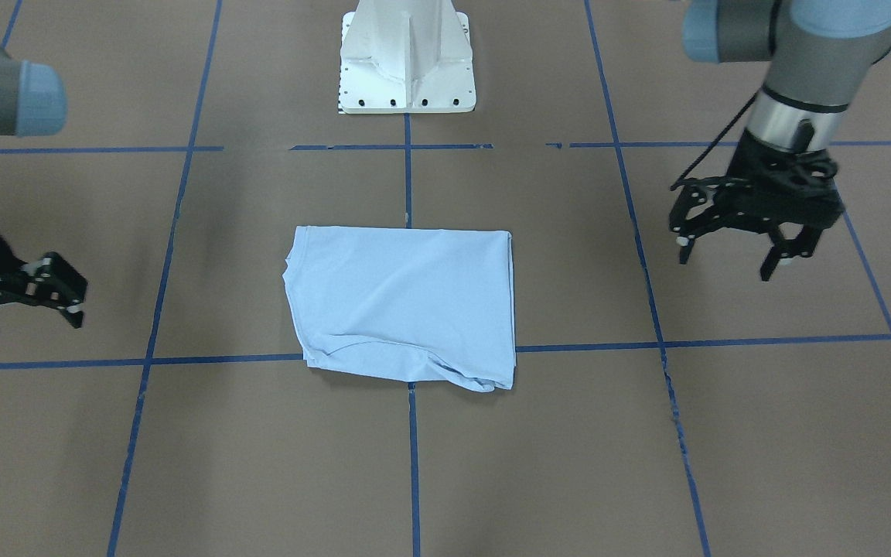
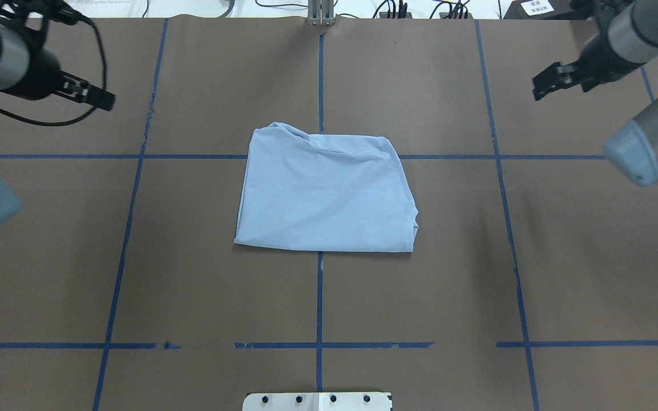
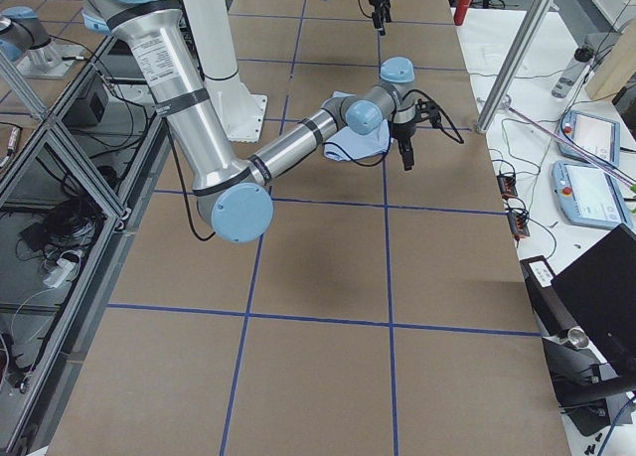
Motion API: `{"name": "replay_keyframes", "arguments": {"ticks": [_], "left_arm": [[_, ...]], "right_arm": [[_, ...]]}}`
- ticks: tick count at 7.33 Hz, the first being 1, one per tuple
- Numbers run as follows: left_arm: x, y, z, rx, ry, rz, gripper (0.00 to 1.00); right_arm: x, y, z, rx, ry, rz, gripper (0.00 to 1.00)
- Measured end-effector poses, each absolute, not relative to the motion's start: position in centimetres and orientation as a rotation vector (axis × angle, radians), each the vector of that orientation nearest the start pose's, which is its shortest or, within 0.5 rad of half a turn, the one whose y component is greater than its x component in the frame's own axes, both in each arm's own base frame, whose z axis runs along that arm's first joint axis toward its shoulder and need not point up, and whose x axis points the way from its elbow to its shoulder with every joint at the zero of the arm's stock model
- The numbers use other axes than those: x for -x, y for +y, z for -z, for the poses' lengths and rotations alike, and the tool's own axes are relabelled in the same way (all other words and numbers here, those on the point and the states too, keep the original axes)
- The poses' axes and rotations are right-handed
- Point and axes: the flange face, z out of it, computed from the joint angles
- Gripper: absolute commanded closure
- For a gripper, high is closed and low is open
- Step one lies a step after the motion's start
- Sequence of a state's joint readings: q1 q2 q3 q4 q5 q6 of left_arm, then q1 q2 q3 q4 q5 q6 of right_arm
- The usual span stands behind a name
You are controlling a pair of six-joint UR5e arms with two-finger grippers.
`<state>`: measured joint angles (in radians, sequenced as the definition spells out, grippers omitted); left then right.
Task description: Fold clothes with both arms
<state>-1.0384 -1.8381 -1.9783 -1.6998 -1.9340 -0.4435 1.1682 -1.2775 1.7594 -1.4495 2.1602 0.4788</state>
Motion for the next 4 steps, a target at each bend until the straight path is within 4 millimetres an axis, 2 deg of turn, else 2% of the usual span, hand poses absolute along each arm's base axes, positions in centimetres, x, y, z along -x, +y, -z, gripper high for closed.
{"name": "replay_keyframes", "arguments": {"ticks": [1, 2, 3, 4], "left_arm": [[-14.1, -52.5, -35.1, -0.548, 0.632, -0.295, 0.0], [-8.6, -52.1, -38.2, -0.55, 0.592, -0.354, 0.0], [-3.9, -51.2, -41.5, -0.541, 0.563, -0.396, 0.0], [-0.5, -50.0, -44.6, -0.514, 0.553, -0.402, 0.0]], "right_arm": [[10.6, -57.2, -43.6, -0.285, -0.764, 0.135, 0.0], [5.8, -56.1, -46.7, -0.281, -0.757, 0.156, 0.0], [1.7, -55.1, -48.7, -0.258, -0.745, 0.173, 0.0], [-1.2, -54.1, -50.2, -0.216, -0.732, 0.192, 0.0]]}}
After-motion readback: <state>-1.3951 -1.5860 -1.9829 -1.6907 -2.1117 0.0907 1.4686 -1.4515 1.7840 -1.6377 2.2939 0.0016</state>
